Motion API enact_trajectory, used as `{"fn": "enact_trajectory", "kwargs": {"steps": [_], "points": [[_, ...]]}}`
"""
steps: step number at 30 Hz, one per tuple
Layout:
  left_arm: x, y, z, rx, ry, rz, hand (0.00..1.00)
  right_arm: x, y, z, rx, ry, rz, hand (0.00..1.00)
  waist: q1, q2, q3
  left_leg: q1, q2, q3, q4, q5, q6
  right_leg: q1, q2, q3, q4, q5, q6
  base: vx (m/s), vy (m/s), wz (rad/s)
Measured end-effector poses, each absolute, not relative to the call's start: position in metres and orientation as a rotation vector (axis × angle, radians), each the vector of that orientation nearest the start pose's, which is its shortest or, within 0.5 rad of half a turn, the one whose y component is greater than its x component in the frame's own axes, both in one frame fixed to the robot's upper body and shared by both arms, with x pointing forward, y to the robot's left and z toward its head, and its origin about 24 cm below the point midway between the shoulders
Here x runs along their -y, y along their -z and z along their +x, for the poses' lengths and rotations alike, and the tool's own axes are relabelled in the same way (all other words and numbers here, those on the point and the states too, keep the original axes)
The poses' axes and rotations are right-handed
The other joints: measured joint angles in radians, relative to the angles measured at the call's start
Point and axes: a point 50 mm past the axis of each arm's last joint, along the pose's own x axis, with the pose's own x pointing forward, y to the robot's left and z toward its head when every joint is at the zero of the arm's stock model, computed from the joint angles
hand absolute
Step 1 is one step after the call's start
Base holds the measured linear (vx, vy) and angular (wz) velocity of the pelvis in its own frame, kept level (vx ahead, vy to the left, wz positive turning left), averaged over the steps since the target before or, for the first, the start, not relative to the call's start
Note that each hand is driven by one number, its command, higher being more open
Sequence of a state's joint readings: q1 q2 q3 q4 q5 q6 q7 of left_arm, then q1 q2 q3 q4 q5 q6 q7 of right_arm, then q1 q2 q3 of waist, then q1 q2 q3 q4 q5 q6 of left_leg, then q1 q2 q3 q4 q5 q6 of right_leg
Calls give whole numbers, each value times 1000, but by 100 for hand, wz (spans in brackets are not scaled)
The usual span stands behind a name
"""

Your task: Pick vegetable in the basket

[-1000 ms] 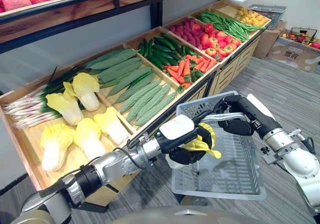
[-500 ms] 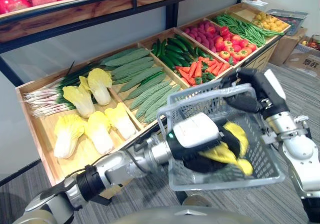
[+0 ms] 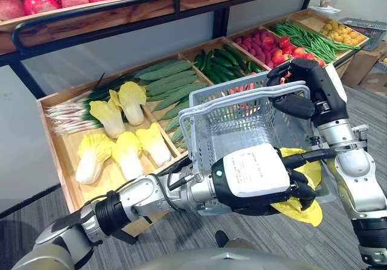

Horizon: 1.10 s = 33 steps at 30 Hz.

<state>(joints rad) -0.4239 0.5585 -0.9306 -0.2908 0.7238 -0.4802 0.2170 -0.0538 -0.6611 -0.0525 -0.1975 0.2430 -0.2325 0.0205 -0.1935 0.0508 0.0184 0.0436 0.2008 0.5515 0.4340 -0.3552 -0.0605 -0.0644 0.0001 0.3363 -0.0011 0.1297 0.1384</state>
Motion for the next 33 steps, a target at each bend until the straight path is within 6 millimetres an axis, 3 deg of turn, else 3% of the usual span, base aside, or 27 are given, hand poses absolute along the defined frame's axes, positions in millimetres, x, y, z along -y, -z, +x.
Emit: {"fn": "enact_trajectory", "kwargs": {"steps": [18, 33], "points": [[-26, -96, 189, 1176, 1013, 951, 0, 229, -158, 250, 459, -177, -397, 0, -2, -3, 1, -1, 1, 20, -12, -2, -4, -5, 4, 14, -20, 4, -5, 38, 8, -3], [-24, -100, 201, 1292, 977, 1066, 0, 229, -158, 251, 450, -191, -346, 0, -2, 3, -3, 0, -17, 12, -38, 4, -1, -2, -9, 7, -36, 5, -5, 36, 15, 2]]}}
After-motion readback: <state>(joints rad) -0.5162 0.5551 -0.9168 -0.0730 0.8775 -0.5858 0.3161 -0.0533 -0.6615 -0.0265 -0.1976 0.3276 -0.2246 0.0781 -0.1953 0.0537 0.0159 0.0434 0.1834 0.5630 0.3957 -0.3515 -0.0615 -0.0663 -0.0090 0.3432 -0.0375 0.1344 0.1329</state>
